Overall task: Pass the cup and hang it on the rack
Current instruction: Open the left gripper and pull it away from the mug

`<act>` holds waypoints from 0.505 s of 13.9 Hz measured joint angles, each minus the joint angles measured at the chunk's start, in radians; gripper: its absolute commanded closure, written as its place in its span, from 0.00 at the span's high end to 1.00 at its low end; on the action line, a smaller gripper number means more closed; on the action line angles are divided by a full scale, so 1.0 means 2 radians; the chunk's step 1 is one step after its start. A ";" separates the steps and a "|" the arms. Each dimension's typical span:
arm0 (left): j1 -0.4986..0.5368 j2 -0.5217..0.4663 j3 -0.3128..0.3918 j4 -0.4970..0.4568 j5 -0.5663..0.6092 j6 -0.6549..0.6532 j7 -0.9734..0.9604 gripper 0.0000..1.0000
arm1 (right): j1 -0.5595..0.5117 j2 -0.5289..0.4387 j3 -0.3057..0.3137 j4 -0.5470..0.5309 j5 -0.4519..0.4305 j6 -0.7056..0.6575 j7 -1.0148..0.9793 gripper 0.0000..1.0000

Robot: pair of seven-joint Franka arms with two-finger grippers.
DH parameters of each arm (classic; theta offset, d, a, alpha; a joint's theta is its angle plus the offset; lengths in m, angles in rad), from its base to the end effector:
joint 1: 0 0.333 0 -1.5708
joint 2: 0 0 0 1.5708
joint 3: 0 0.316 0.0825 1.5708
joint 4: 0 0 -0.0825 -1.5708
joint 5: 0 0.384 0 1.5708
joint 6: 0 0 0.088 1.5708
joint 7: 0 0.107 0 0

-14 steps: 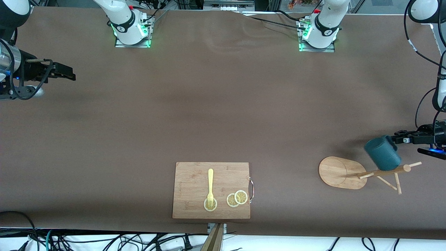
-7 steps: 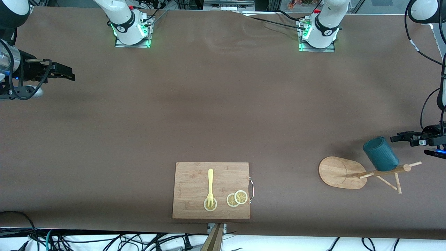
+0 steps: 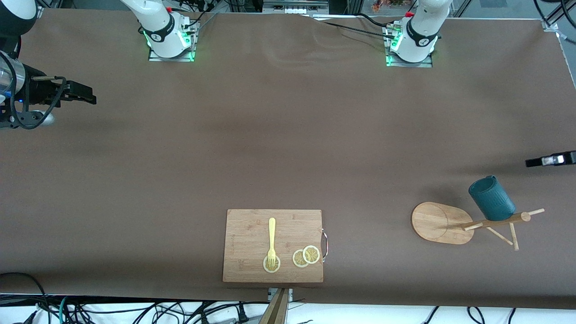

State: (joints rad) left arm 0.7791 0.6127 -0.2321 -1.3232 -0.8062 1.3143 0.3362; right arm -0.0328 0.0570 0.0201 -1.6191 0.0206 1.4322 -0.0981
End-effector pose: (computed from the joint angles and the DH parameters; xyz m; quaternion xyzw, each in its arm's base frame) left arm 0.5946 0.2974 0.4019 0.8429 0.1072 -0.0471 0.5252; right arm 0.5505 -0.0048 0.5604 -0.9916 -0.0426 0.1208 0.0176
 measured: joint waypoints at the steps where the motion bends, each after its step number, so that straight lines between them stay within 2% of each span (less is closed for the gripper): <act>1: -0.005 -0.037 -0.001 -0.014 0.019 -0.001 0.000 1.00 | 0.000 0.000 0.000 0.000 0.000 0.000 0.000 1.00; 4: -0.046 -0.138 0.011 -0.043 0.081 -0.008 0.000 1.00 | 0.000 0.000 -0.001 0.000 0.000 0.000 0.000 1.00; 5: -0.075 -0.166 0.032 -0.049 0.097 -0.016 0.000 1.00 | 0.000 0.000 -0.001 0.000 0.000 0.000 0.000 1.00; 7: -0.171 -0.213 0.117 -0.057 0.121 -0.022 0.000 1.00 | 0.000 0.000 -0.002 0.000 0.000 0.001 0.000 1.00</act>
State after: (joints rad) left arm 0.4373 0.1872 0.0011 -1.4366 -0.5642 1.2694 0.3366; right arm -0.0332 0.0570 0.0170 -1.6183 0.0206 1.4346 -0.0981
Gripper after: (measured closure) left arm 0.000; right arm 0.000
